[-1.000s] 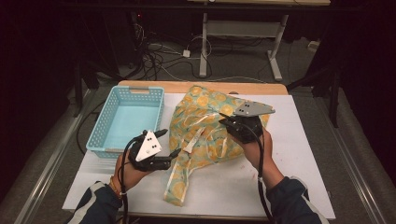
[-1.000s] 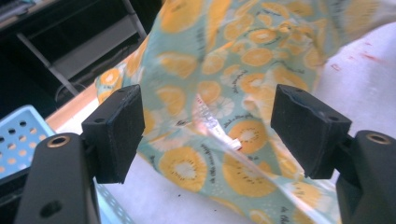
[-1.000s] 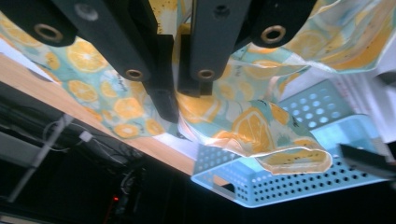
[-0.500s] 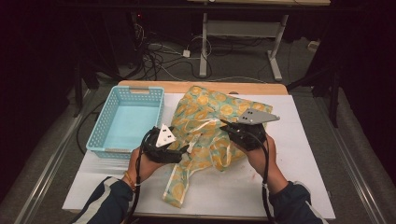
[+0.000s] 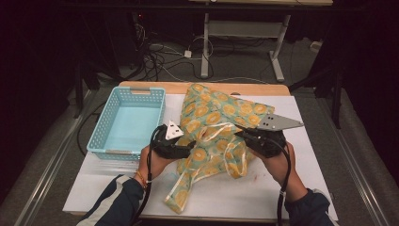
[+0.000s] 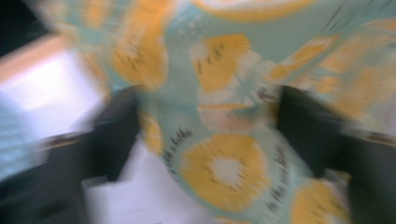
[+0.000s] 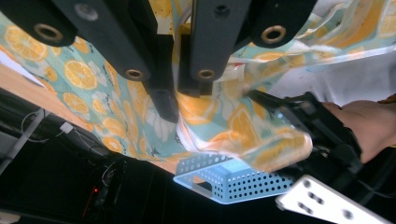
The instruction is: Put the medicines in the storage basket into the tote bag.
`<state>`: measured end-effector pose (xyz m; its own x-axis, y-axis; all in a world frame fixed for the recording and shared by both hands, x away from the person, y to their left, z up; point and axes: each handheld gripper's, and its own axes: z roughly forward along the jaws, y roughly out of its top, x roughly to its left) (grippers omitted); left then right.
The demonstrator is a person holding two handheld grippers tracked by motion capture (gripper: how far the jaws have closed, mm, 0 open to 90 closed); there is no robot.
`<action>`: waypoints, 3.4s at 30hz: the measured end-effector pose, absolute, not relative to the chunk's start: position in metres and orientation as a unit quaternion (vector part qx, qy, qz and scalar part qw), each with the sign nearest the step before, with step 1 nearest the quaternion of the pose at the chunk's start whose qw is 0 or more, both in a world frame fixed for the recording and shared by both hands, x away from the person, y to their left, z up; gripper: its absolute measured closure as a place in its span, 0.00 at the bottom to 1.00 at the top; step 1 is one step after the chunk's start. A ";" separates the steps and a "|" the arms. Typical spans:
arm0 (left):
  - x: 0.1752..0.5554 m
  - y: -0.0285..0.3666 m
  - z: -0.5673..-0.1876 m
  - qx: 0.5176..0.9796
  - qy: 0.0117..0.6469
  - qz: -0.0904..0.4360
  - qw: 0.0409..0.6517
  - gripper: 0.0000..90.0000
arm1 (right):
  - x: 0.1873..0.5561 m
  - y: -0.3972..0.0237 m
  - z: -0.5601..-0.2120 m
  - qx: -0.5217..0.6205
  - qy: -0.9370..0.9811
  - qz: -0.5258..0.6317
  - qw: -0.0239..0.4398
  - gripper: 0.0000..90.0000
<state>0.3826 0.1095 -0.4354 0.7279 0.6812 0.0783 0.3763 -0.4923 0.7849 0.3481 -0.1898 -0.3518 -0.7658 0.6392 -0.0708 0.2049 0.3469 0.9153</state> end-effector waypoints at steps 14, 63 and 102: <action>0.379 0.112 -0.435 0.852 0.303 0.207 0.373 0.97 | 0.348 -0.203 -0.351 0.271 0.786 0.506 0.230 1.00; 0.373 0.094 -0.436 0.843 0.293 0.234 0.387 0.96 | 0.363 -0.213 -0.387 0.304 0.807 0.448 0.236 0.99; 0.362 0.137 -0.412 0.805 0.322 0.258 0.426 0.96 | 0.359 -0.236 -0.474 0.339 0.875 0.311 0.153 0.50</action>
